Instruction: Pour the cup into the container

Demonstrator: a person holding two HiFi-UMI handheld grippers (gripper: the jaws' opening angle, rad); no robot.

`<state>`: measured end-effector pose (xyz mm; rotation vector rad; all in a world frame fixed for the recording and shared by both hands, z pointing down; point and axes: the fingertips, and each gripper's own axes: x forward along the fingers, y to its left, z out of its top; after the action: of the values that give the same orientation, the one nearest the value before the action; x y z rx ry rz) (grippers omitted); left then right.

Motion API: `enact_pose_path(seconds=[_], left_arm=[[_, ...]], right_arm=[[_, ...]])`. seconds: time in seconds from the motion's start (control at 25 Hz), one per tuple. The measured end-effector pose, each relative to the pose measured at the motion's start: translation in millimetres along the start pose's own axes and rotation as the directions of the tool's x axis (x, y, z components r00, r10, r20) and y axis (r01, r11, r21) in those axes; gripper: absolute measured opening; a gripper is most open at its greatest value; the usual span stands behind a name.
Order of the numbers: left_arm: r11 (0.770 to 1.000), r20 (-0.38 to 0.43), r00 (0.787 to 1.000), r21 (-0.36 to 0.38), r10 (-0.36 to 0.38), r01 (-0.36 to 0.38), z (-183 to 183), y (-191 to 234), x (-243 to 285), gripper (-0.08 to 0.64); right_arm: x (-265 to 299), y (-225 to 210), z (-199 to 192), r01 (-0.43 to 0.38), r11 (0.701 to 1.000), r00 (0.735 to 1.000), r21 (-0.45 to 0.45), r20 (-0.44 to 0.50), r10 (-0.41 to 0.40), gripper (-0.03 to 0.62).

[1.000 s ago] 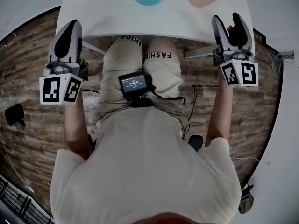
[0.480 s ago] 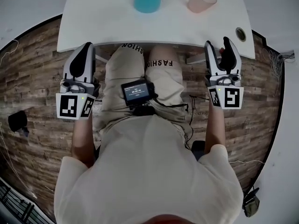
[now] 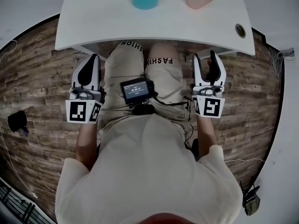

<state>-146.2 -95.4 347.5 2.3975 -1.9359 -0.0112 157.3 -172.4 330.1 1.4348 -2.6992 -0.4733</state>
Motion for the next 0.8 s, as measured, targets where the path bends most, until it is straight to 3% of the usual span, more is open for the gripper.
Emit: enact_pose_path(seconds=[0.44,0.8], left_arm=[[0.996,-0.116,0.993,-0.092,-0.014,0.004,-65,-31,-35,0.011],[0.992,-0.176,0.984,-0.123,0.01,-0.032,-100,-41,-61,0.011]], right_arm=[[-22,75,-32,-0.035,0.999,0.998,0.009,-0.05,0.036,0.215],[-46,113,-51,-0.061,0.998,0.991,0.02,-0.116,0.063,0.216]])
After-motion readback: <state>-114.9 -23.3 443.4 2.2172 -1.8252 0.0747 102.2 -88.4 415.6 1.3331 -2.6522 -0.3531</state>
